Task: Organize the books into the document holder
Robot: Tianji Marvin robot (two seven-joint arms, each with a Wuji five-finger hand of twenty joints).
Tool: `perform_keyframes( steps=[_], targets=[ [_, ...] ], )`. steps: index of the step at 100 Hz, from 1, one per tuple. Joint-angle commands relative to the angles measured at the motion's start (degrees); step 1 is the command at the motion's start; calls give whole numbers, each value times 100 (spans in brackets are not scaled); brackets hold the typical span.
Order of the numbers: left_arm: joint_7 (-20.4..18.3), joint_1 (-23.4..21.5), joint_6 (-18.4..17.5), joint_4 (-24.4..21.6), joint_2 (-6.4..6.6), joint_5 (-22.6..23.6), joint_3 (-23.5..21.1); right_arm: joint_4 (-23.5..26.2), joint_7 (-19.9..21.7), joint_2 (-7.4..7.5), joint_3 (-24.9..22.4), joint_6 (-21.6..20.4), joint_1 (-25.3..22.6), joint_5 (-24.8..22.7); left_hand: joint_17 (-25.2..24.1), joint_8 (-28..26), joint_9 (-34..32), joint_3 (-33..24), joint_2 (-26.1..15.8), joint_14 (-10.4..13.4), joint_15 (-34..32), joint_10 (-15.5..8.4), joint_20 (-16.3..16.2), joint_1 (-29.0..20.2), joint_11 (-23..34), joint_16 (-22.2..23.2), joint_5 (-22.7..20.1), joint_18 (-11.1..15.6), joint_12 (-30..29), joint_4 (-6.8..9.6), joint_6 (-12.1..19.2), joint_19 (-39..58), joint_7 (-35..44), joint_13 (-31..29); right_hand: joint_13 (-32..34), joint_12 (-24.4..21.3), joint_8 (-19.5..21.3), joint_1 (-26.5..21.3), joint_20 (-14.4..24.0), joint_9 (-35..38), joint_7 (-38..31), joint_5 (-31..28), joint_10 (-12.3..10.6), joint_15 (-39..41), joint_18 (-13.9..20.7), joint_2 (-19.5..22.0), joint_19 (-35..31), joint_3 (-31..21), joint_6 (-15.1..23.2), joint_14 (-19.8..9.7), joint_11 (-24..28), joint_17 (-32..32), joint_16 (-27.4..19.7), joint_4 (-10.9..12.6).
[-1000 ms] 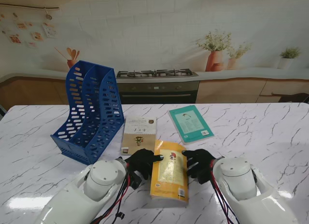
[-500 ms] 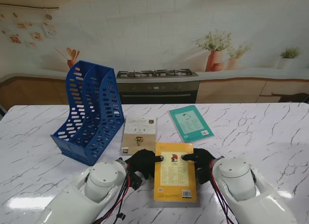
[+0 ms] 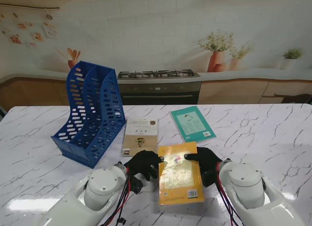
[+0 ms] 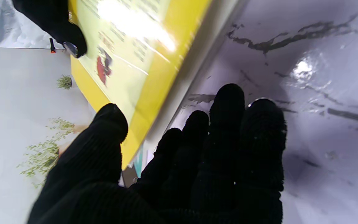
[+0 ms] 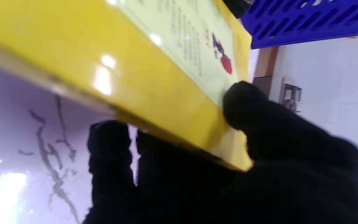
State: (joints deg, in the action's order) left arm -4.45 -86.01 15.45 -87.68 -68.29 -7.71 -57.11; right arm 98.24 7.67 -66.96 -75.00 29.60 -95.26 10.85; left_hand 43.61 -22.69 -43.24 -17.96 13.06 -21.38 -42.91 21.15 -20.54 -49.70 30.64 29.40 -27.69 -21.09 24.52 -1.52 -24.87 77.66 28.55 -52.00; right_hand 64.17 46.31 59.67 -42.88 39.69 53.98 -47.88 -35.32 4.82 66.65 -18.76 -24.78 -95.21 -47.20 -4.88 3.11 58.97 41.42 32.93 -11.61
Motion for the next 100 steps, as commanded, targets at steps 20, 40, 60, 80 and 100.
perform_keyframes(
  steps=[20,40,60,80,100],
  targets=[
    [59,-315,-403,-647,97,458,-308,706,241,104,-290,-494,-205,-10,-1741,145,519,565,100,-243,746,-416,-1303,-76,-428,-126,128,-441,-165,57,568,-151,-286,1383,499,647,1021,-857,275,142,-943,-875,-411,1327,-106,1187,-602,-790,1540,-1127,452,130,541,750],
    [97,-429,-289,-1076,170,954,-682,796,641,232,-419,-783,-74,-251,-2809,119,922,713,139,-286,1351,-553,-1561,-72,-782,-284,146,-537,-246,53,799,-920,-440,2191,357,941,1261,-902,463,39,-1158,-880,-466,1720,5,1313,-644,-652,1707,-1219,591,11,768,786],
    [-48,-507,-196,-1463,274,1430,-1063,664,1130,371,-423,-998,204,-512,-3775,40,934,909,165,-326,2138,-905,-1025,-113,-1158,-529,-42,-545,-379,39,1194,-2128,-504,2697,308,995,1380,-907,687,35,-1225,-1019,-470,1869,86,1351,-717,-598,1946,-1126,583,-4,902,791],
    [-227,-365,-341,-1567,355,1807,-1178,424,1657,517,-290,-1516,541,-792,-4253,106,1168,1070,183,-212,2677,-1105,-487,-70,-1467,-675,-10,-467,-464,35,1328,-2993,-759,3043,231,1056,1601,-933,927,11,-1234,-1185,-485,1914,157,1380,-733,-553,2190,-990,516,32,1075,764],
    [-265,151,-1015,-1133,380,2077,-920,242,1893,595,-84,-2139,845,-1017,-4247,134,1102,1165,290,-156,2825,-1299,-273,101,-1577,-719,-42,-370,-529,0,1477,-3312,-830,2986,173,1128,1637,-947,989,-17,-1197,-1156,-513,1899,169,1393,-702,-517,2200,-982,443,-69,1134,743]
  ],
)
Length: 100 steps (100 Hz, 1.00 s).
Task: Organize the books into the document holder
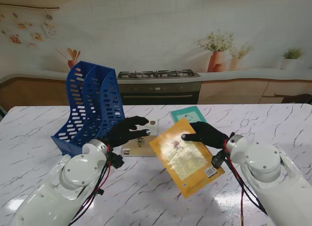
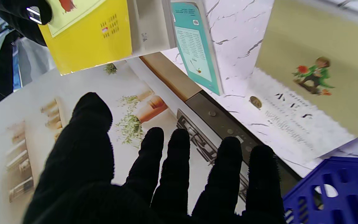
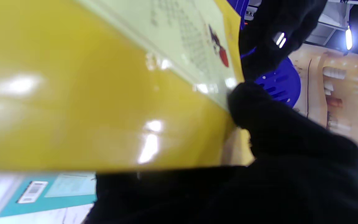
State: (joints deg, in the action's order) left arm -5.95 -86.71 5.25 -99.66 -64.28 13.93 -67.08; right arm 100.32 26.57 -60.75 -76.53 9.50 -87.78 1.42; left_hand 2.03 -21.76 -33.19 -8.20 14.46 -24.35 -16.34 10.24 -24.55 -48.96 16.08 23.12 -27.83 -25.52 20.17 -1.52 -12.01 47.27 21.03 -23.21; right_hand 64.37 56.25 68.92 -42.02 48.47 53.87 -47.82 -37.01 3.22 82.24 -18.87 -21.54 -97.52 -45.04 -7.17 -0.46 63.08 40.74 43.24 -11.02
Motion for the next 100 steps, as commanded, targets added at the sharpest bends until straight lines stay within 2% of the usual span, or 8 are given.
perform_keyframes(
  steps=[1,19,37,52,64,77,88,100],
  targets=[
    [-123,250,-13,84,-21,-96,94,27,8,-25,78,-152,111,-78,-102,43,101,190,147,142,174,-203,138,33,-124,-94,-22,75,-95,-1,188,-292,-83,115,149,138,713,-1032,113,-6,-1200,-983,-355,338,182,1073,-469,-731,2430,-625,28,-7,105,684],
    [-193,708,-320,432,-44,-220,417,-29,78,-13,179,-356,286,-55,-294,111,270,266,91,211,350,-243,432,163,-222,-156,53,17,-134,-9,195,-822,-218,269,115,214,732,-1042,167,-26,-1184,-953,-372,317,192,1070,-439,-716,2427,-624,-31,-45,146,678],
    [-156,993,-525,670,-92,-360,673,-105,146,6,235,-510,411,-100,-439,148,515,360,42,224,498,-15,611,250,-354,-203,58,0,-185,-9,99,-1142,-316,471,80,282,751,-1049,214,-46,-1182,-932,-379,302,182,1076,-412,-698,2427,-619,-74,-95,185,666],
    [-281,1184,-818,877,-78,-418,835,-180,203,17,243,-713,465,-65,-487,165,616,413,27,316,582,-63,697,317,-424,-237,83,94,-217,-8,92,-1294,-382,542,49,321,772,-1056,247,-54,-1199,-950,-387,288,202,1079,-377,-686,2428,-610,-94,-155,210,659],
    [-250,1272,-1149,1100,-122,-690,942,-229,217,21,235,-872,488,-37,-455,110,553,452,60,472,586,-116,716,356,-375,-234,-4,58,-189,-12,92,-1320,-299,496,12,351,792,-1063,268,-58,-1214,-961,-404,263,203,1083,-332,-679,2453,-606,-104,-216,226,651],
    [-255,1346,-1507,1325,-148,-902,1027,-284,300,40,214,-1023,522,-4,-399,-273,337,463,130,657,558,-171,735,413,-214,-181,4,215,-51,-15,85,-1341,180,329,6,372,803,-1058,284,-53,-1222,-985,-411,254,199,1090,-311,-670,2467,-606,-106,-235,238,647],
    [-316,1383,-1720,1462,-169,-1186,1065,-309,294,36,189,-1144,526,39,-400,-695,-52,335,210,806,397,-83,685,473,47,-47,-51,580,141,-29,67,-1254,749,-9,-2,386,812,-1061,293,-52,-1224,-997,-417,245,204,1090,-295,-664,2503,-607,-113,-251,245,645],
    [-428,1400,-1764,1484,-152,-1275,1078,-316,238,23,181,-1206,537,55,-156,-1048,-393,101,285,712,-51,113,390,550,423,276,-69,821,393,-51,-52,-675,1247,-519,-11,398,821,-1059,303,-44,-1222,-999,-436,231,206,1098,-279,-650,2519,-612,-127,-264,253,643]
  ],
)
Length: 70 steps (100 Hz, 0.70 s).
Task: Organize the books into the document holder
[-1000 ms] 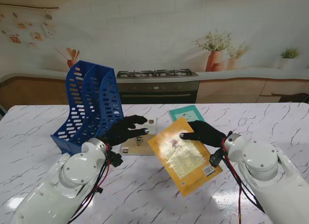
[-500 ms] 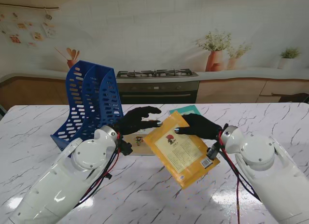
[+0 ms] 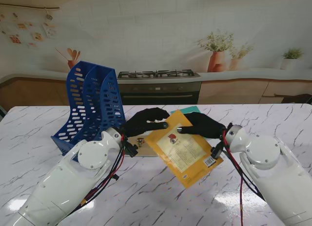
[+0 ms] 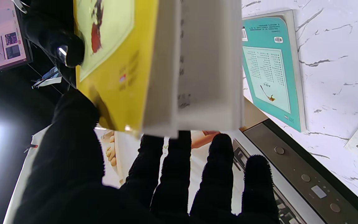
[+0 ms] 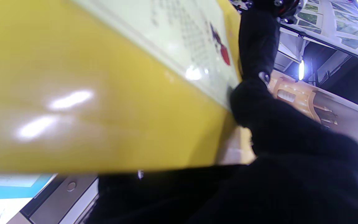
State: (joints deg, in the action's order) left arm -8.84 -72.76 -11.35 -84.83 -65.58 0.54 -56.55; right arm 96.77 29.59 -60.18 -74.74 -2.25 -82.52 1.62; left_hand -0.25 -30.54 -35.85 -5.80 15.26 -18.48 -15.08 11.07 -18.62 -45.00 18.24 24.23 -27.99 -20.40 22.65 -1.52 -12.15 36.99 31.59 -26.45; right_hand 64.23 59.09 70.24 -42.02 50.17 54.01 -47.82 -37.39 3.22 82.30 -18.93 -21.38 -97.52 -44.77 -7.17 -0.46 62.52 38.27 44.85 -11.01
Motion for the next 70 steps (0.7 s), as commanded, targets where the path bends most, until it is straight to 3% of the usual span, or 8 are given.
perform_keyframes(
  steps=[1,16,27,43,52,57,66,70],
  targets=[
    [-158,8,-109,3,-17,61,26,39,-71,-35,2,-34,11,38,119,-184,-150,-153,207,112,-215,41,-230,163,234,188,-54,316,162,-52,-40,411,212,-235,3,115,688,-1062,135,-58,-1223,-962,-436,225,211,1082,-278,-679,2516,-613,-72,-18,93,643],
    [-274,20,-216,113,-19,-177,49,45,-142,-48,-1,-57,38,15,1119,-483,-474,-732,428,100,-1105,95,-1004,251,709,678,-60,332,492,-86,-59,1980,704,-1001,-1,125,692,-1062,146,-57,-1210,-957,-436,213,205,1096,-266,-664,2526,-618,-81,-27,102,645],
    [-285,21,-333,209,-45,-359,79,37,-177,-53,3,-48,68,-44,1885,-854,-750,-1657,738,138,-1776,34,-1348,395,1105,1021,-89,372,728,-169,44,2763,1341,-1507,-10,131,691,-1066,151,-67,-1195,-939,-451,200,219,1103,-252,-651,2522,-624,-99,-42,108,649],
    [-100,35,-627,345,-105,-419,157,-32,-194,-58,52,-13,145,-99,3049,-1446,-1261,-1982,1259,418,-2993,-264,-1551,-218,1812,1874,-82,354,1185,-422,629,3865,2803,-2209,-60,148,695,-1069,153,-98,-1177,-904,-462,147,203,1101,-206,-635,2533,-626,-134,-112,109,642],
    [-87,24,-638,322,-110,-452,179,-77,-229,-68,84,8,187,-123,3865,-1513,-1421,-1944,1432,521,-3527,-331,-1389,-556,2011,2354,-59,620,1371,-399,849,4418,3473,-2513,-81,157,692,-1075,151,-122,-1167,-890,-464,111,195,1093,-178,-631,2530,-616,-156,-145,104,636],
    [-102,26,-651,320,-112,-489,189,-96,-247,-74,102,18,208,-118,4454,-1575,-1700,-1962,1517,755,-3824,-397,-984,-802,1806,2575,-120,880,1887,-362,991,4896,3919,-2860,-95,162,690,-1079,152,-132,-1160,-885,-463,86,188,1087,-163,-630,2524,-605,-169,-160,101,630],
    [-155,36,-672,342,-129,-688,205,-130,-297,-89,147,5,251,-115,5086,-1641,-2073,-2232,1648,894,-4050,-419,-631,-972,1509,2680,-236,1200,2052,-313,1076,5273,4255,-3256,-99,170,686,-1085,155,-137,-1151,-886,-467,74,183,1076,-153,-636,2518,-601,-183,-167,105,625],
    [-158,41,-708,369,-144,-779,215,-142,-313,-92,169,-4,275,-129,5412,-1754,-2355,-2603,1721,1155,-4073,-410,-414,-1002,1110,2633,-350,1354,2152,-299,1152,5444,4428,-3546,-110,171,684,-1078,156,-137,-1144,-877,-467,60,181,1083,-149,-632,2514,-594,-185,-171,102,622]
  ],
)
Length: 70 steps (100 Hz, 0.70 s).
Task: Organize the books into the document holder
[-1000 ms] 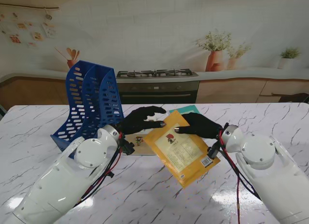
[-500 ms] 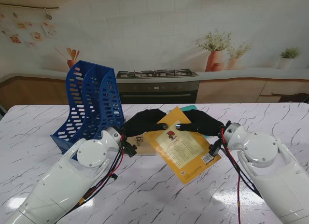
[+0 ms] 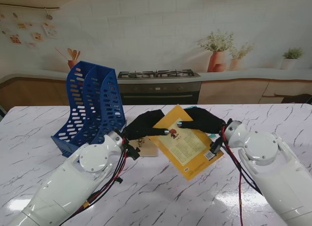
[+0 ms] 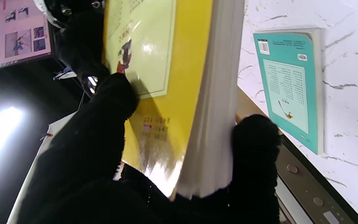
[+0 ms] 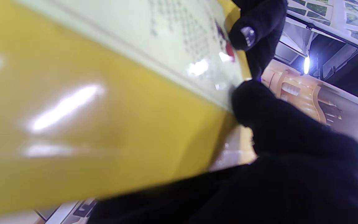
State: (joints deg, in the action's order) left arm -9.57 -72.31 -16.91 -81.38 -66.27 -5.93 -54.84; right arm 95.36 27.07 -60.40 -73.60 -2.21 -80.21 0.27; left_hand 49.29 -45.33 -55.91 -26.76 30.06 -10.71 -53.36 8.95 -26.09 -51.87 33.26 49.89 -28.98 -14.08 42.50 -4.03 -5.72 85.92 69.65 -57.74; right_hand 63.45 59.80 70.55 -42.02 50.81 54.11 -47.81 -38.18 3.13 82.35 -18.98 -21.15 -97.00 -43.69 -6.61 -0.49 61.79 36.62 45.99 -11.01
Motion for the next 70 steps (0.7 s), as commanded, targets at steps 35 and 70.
perform_keyframes(
  steps=[35,70],
  targets=[
    [-234,-52,-248,-50,-38,-255,41,-8,-245,-105,106,-15,50,-90,1087,-2248,-1164,-2479,850,808,-232,-247,-108,-431,-1336,203,-646,1320,82,316,486,974,768,-1427,-49,-258,264,-1021,-34,-115,-708,-749,-393,-461,120,926,-53,-833,2290,-308,-432,-89,-208,613],
    [-202,-401,876,-788,-25,-313,-262,-140,-640,-199,102,-318,-38,10,1069,-3090,-1292,-2845,1004,852,-657,-421,284,-646,-1428,-212,-879,1184,830,378,493,958,796,-1468,-253,-1921,-2952,-167,-466,-111,-49,70,19,-2277,-169,-35,493,-845,1577,26,-2128,-321,-933,311]
  ],
)
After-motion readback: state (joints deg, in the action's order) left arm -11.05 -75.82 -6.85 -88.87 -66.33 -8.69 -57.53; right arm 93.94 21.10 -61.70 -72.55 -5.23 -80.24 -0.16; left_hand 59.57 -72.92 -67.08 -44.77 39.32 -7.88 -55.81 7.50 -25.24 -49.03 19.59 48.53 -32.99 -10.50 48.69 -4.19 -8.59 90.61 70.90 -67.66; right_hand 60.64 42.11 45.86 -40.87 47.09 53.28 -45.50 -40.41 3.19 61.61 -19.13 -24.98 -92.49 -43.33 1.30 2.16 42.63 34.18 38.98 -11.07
